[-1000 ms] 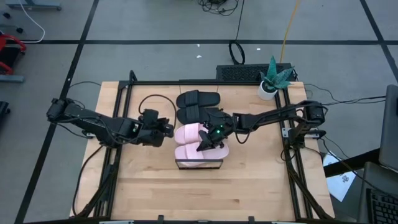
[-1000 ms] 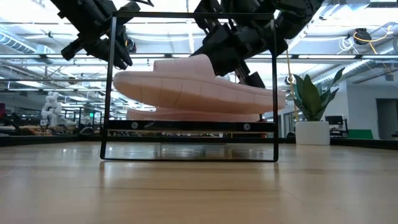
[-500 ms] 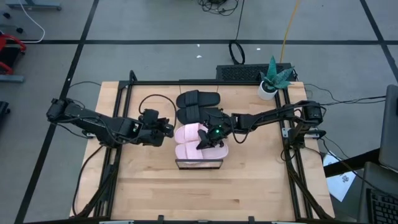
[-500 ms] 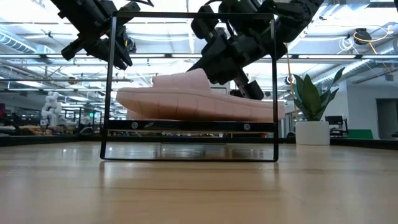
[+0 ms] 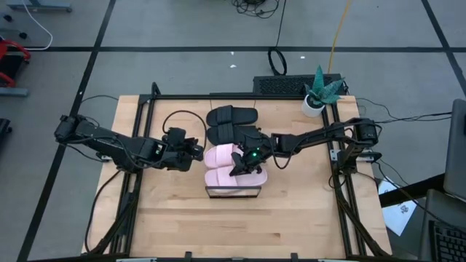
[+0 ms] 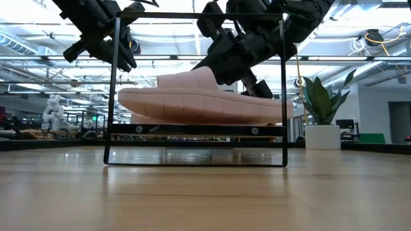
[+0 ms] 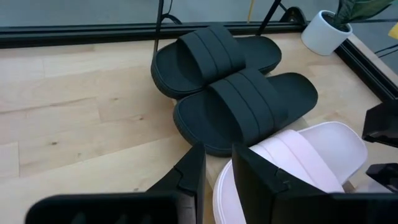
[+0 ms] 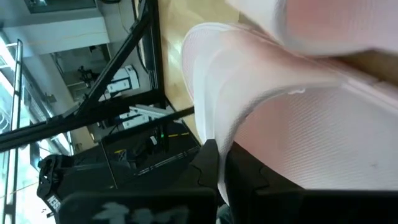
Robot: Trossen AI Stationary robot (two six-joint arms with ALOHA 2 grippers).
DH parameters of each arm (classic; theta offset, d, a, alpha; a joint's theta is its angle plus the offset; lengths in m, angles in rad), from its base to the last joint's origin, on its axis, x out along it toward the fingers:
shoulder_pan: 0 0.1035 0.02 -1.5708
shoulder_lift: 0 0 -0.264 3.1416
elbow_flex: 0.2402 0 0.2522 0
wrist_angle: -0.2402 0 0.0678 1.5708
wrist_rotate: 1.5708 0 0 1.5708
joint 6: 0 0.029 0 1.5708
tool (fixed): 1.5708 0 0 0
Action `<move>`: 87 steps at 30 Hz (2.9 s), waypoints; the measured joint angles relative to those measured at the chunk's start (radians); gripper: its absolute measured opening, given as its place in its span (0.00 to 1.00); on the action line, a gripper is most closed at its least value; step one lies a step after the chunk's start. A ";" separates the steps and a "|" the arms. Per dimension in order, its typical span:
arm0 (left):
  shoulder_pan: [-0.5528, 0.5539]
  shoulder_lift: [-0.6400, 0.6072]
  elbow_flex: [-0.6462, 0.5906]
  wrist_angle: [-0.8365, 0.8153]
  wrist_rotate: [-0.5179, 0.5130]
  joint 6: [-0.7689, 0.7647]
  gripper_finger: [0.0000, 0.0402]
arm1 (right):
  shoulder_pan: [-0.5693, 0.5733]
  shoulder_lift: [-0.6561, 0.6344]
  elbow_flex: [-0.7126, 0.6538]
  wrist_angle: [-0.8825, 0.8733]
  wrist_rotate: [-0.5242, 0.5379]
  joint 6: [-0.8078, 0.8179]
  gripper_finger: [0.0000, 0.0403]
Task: Pick and place slides into the shelf
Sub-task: Put the pink slipper on the shelf
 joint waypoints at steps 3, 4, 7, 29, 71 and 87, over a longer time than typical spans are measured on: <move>0.000 0.000 0.000 0.000 0.000 0.000 0.18 | 0.001 0.000 0.000 0.000 -0.004 0.002 0.00; 0.000 0.000 0.000 0.000 0.000 0.000 0.18 | 0.001 0.000 0.000 0.000 -0.004 0.003 0.00; 0.000 0.000 0.000 0.000 0.000 -0.001 0.18 | 0.001 0.000 0.000 0.000 -0.004 0.007 0.00; 0.000 0.000 0.000 0.000 -0.009 0.000 0.18 | 0.008 0.017 0.000 0.006 0.028 0.026 0.00; 0.000 0.000 0.000 0.000 0.007 0.027 0.18 | 0.013 0.048 0.000 0.048 0.048 0.052 0.03; 0.000 0.000 0.000 0.000 0.014 0.026 0.18 | 0.013 0.048 0.000 0.065 0.047 0.048 0.04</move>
